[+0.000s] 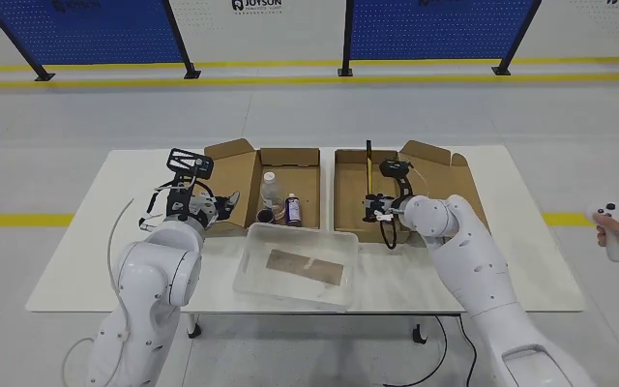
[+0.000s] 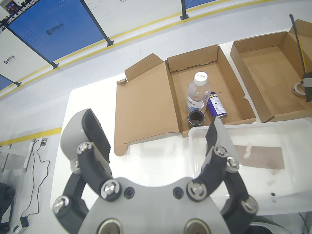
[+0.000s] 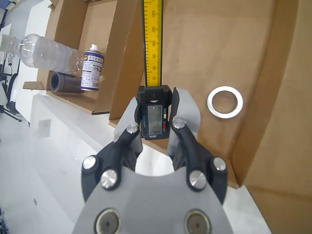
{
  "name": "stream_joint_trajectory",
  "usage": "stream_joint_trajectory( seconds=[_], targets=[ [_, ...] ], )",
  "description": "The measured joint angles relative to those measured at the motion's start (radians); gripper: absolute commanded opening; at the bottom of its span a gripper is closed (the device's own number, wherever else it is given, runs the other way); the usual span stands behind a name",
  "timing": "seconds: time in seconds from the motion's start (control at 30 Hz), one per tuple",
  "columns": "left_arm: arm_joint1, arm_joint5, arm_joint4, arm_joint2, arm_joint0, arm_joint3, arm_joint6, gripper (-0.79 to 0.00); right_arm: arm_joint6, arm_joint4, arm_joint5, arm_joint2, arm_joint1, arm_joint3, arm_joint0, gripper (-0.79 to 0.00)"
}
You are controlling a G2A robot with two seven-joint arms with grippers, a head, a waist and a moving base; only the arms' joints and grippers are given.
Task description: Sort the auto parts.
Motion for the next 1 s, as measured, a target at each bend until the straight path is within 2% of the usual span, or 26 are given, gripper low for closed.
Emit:
stream_joint_trajectory(
  seconds=[0.03,0.07,0.1,0.4,0.6,0.7,0.83,1.0],
  targets=[
    [0.0,0.0,0.0,0.0,0.0,0.0,0.0,0.0,-0.001,0.007,-0.002,-0.008,-0.004,0.019,0.009,-0.523],
    [0.0,0.0,0.0,0.0,0.0,0.0,0.0,0.0,-0.003,0.015,-0.003,-0.012,-0.006,0.031,0.014,-0.243],
    [0.0,0.0,0.0,0.0,0.0,0.0,0.0,0.0,-0.004,0.021,-0.002,-0.015,-0.008,0.043,0.018,0.0],
    [0.0,0.0,0.0,0.0,0.0,0.0,0.0,0.0,-0.008,0.034,-0.026,-0.031,-0.015,0.101,0.047,0.0],
    [0.0,0.0,0.0,0.0,0.0,0.0,0.0,0.0,-0.045,0.014,-0.064,-0.011,-0.003,0.036,0.029,0.0],
    [0.0,0.0,0.0,0.0,0.0,0.0,0.0,0.0,-0.093,-0.003,-0.122,0.028,0.013,-0.027,-0.002,0.0],
    [0.0,0.0,0.0,0.0,0.0,0.0,0.0,0.0,-0.149,-0.046,-0.228,0.096,0.043,-0.186,-0.083,0.0],
    [0.0,0.0,0.0,0.0,0.0,0.0,0.0,0.0,-0.199,-0.095,-0.264,0.205,0.077,-0.419,-0.228,0.0]
  ],
)
